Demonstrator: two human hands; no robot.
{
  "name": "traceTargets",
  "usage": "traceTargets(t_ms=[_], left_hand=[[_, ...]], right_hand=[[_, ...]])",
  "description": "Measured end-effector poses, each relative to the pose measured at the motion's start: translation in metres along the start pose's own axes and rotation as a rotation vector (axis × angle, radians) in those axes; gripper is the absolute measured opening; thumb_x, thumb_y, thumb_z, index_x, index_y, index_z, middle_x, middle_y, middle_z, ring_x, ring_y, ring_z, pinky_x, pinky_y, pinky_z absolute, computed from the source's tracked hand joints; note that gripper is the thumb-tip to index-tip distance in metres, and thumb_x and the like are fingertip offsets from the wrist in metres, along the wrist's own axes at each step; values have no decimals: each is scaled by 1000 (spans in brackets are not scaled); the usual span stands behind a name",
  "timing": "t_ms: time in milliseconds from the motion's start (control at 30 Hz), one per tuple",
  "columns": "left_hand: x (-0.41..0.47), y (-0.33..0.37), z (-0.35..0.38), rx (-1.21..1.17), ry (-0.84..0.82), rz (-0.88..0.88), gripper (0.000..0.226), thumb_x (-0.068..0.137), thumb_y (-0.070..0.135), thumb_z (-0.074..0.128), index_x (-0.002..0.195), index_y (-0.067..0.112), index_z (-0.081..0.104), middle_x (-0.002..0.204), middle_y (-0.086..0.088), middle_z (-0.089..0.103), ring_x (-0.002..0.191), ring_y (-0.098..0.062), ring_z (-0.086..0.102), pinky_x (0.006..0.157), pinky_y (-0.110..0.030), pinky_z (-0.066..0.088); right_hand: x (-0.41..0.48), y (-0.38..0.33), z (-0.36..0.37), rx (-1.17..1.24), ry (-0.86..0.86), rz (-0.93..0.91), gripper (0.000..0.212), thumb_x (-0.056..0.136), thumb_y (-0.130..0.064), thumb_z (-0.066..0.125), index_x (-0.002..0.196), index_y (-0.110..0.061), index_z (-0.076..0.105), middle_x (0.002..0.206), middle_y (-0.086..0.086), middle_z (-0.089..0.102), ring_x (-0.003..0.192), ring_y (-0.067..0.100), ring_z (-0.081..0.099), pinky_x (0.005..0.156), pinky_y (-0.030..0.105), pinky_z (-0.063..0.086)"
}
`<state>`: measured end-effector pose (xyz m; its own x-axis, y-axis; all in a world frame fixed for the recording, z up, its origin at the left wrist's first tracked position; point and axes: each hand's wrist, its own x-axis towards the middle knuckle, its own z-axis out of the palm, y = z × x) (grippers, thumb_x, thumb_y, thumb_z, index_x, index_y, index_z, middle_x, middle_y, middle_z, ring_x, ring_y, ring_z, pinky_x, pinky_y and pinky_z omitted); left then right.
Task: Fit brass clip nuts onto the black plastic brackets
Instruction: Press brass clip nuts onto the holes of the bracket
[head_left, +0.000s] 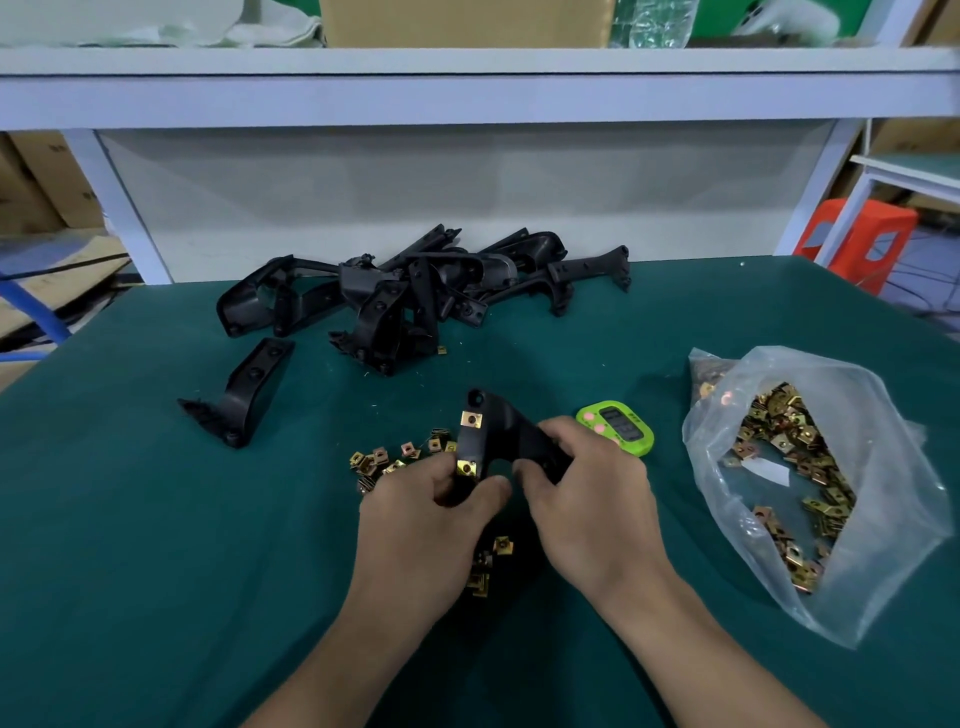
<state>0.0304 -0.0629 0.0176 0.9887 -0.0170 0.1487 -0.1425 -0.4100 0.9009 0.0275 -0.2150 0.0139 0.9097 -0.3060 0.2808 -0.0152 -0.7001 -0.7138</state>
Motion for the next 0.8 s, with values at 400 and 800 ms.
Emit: traceTargets(t_ms=[400,800], left_hand=[[3,-6,-2,233,100,118,41,90,40,68,58,20,53,52,7,54,48,-14,48,49,-25,38],[7,-5,3,73,73,91,37,87,29,72,60,21,49,47,11,46,46,-7,39,46,-21,34]], right_hand=[[-2,1,5,51,8,-23,8,86,-35,65,89,-30,60,71,-11,64,65,14,59,61,40,53],[3,8,4,121,-71,-28,2,85,-34,64,85,-32,65,70,-13,65,64,11,59,59,34,51]])
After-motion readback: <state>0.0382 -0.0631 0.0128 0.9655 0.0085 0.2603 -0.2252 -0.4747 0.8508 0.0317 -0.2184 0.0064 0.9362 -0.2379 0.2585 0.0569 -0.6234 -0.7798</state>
